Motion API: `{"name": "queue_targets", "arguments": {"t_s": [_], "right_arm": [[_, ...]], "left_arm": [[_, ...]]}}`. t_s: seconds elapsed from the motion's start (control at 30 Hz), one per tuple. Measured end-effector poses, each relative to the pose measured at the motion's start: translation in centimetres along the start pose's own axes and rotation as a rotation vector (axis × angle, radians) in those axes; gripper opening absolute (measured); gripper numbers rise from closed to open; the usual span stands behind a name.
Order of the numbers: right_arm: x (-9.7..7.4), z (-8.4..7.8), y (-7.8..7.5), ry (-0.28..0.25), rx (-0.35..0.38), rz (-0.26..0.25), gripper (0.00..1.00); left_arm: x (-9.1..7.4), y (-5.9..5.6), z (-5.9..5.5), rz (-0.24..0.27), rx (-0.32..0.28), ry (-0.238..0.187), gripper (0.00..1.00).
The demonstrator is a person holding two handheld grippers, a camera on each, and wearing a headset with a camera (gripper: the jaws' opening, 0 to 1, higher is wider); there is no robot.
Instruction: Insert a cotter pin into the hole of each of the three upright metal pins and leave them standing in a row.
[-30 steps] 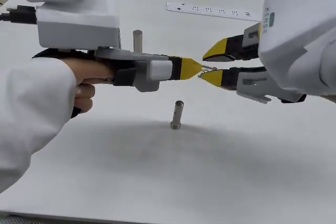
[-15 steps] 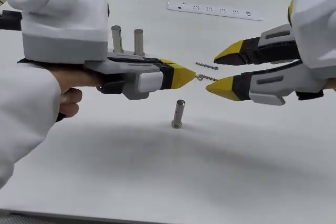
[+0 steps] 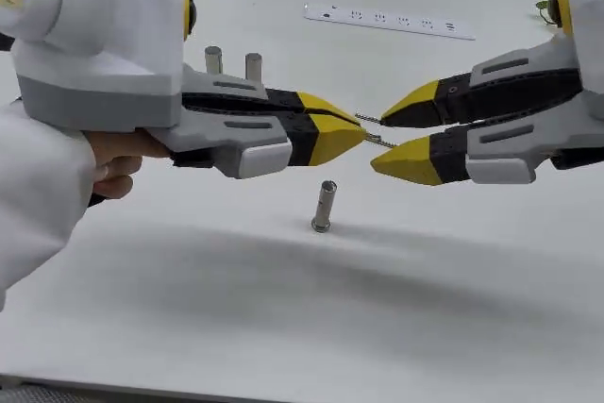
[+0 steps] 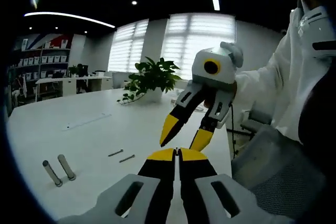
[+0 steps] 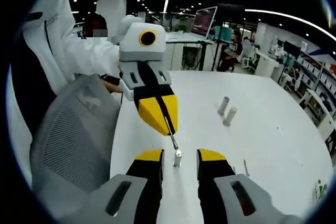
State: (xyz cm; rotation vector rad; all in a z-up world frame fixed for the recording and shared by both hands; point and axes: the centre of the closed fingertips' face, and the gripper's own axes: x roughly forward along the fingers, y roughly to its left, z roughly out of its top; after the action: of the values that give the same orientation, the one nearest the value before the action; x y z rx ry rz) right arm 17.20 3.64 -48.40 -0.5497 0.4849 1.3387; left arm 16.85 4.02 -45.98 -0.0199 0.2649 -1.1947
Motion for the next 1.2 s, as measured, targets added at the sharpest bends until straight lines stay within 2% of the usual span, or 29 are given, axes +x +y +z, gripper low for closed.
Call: {"name": "queue_targets", "arguments": {"t_s": [0.1,0.27,0.53,0.9,1.0,1.2], "right_arm": [[0.1,0.1,0.6,0.002,-0.011,0.021,0.17],[0.2,0.3,1.5,0.002,-0.028,0.058,0.08],[0.2,0.3,2.2,0.009,-0.049,0.083,0.00],[0.2,-0.4,3.2,0.035,-0.057,0.124,0.00],[0.0,-0.6,3.8,0.052,-0.057,0.156,0.00],[-0.3,-1.0,4.6,0.077,-0.059,0.197,0.00]], "left_arm": [[-0.1,-0.4,0.1,-0.016,0.014,-0.003,0.00],[-0.2,-1.1,0.2,-0.046,0.034,0.004,0.00],[-0.2,-1.5,0.0,-0.071,0.063,0.018,0.00],[-0.2,-2.0,-1.1,-0.104,0.087,0.067,0.00],[-0.2,-2.4,-1.5,-0.122,0.100,0.091,0.00],[0.0,-2.9,-1.9,-0.157,0.106,0.110,0.00]]}}
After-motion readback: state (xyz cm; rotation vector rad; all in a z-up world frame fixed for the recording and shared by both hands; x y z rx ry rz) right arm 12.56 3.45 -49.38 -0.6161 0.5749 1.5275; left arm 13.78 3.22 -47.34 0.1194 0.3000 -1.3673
